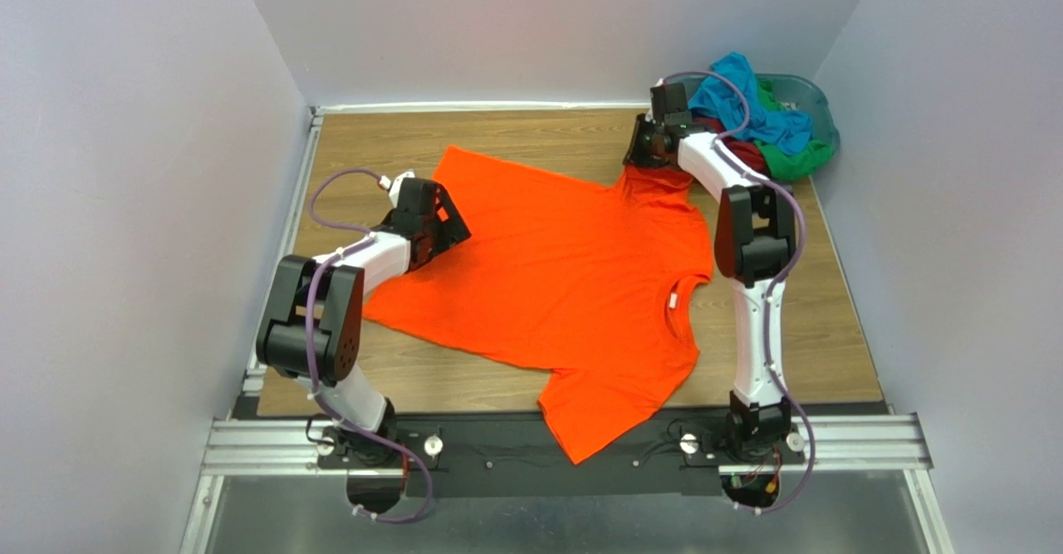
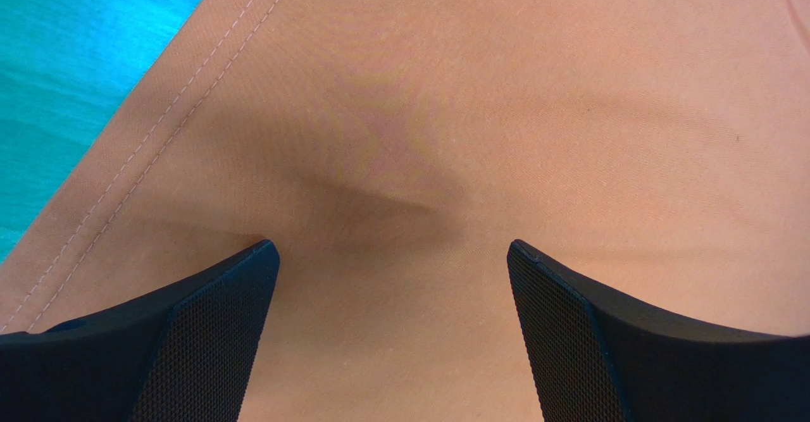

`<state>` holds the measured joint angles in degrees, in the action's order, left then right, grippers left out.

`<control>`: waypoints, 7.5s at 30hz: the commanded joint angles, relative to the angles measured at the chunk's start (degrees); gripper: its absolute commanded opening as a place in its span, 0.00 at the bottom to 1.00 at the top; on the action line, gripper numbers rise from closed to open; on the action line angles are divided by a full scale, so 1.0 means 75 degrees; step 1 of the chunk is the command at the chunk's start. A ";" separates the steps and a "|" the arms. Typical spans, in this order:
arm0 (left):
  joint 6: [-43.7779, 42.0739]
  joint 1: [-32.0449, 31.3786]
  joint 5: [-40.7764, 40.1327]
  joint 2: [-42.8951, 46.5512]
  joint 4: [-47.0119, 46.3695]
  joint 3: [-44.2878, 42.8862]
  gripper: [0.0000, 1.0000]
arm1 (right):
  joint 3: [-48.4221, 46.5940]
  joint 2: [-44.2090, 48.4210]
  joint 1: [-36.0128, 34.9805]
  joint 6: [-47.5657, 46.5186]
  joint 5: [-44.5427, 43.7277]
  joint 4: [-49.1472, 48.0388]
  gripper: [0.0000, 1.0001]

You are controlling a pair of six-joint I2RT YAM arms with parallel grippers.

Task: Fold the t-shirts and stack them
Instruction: Flatten the tshirt out

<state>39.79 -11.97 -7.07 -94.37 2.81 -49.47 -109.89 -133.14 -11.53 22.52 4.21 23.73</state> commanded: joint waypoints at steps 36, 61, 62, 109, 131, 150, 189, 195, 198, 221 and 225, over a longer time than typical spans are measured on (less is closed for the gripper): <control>-0.0606 0.0060 0.0344 -0.0845 0.0621 -0.3303 0.98 | 0.1270 0.0667 0.0002 -0.0776 0.0167 0.0024 1.00; -0.0735 0.0505 0.0392 -0.2594 0.0540 -0.3318 0.98 | -0.4157 -0.2697 0.0002 0.1297 0.0915 -0.0970 1.00; -0.0723 0.0541 0.0392 -0.2547 0.0516 -0.3248 0.98 | -0.4134 -0.2604 0.0002 0.1379 0.0950 -0.1181 1.00; -0.1016 0.0904 0.0462 -0.1961 0.0247 -0.2345 0.98 | -0.3100 -0.2789 -0.0420 0.1566 0.1115 -0.1839 1.00; -0.0946 0.0916 0.0392 -0.1937 0.0329 -0.2474 0.98 | -0.1771 -0.1000 -0.0619 0.1123 -0.0068 -0.3387 1.00; -0.0993 0.1525 0.0240 -0.1246 0.0247 -0.1900 0.98 | 0.2462 0.2014 -0.0607 -0.0495 -0.0723 -0.1277 1.00; -0.1145 0.1525 0.1013 -0.3834 0.1405 -0.5133 0.99 | 0.1527 -0.0106 -0.0549 -0.0261 -0.1862 0.0083 1.00; -0.1157 0.1525 0.1013 -0.4503 0.1874 -0.6082 0.96 | 0.1000 -0.0388 -0.0444 -0.0331 -0.1897 0.0223 1.00; -0.1134 0.1525 0.1001 -0.4667 0.1946 -0.6446 0.97 | 0.0660 -0.0575 -0.0373 -0.0401 -0.1780 0.0340 1.00; 0.0564 0.1514 -0.0475 0.1634 0.1606 -0.0115 0.98 | 0.3656 0.4024 -0.0525 -0.0016 -0.1347 0.0365 1.00; 0.1243 0.0941 -0.0440 0.3343 0.1745 0.0982 0.98 | 0.5307 0.5220 -0.0584 0.0440 -0.1299 -0.0034 1.00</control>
<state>42.52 -1.41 -8.19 -75.94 13.87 -47.59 -78.98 -100.20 -15.22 21.43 -6.59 25.21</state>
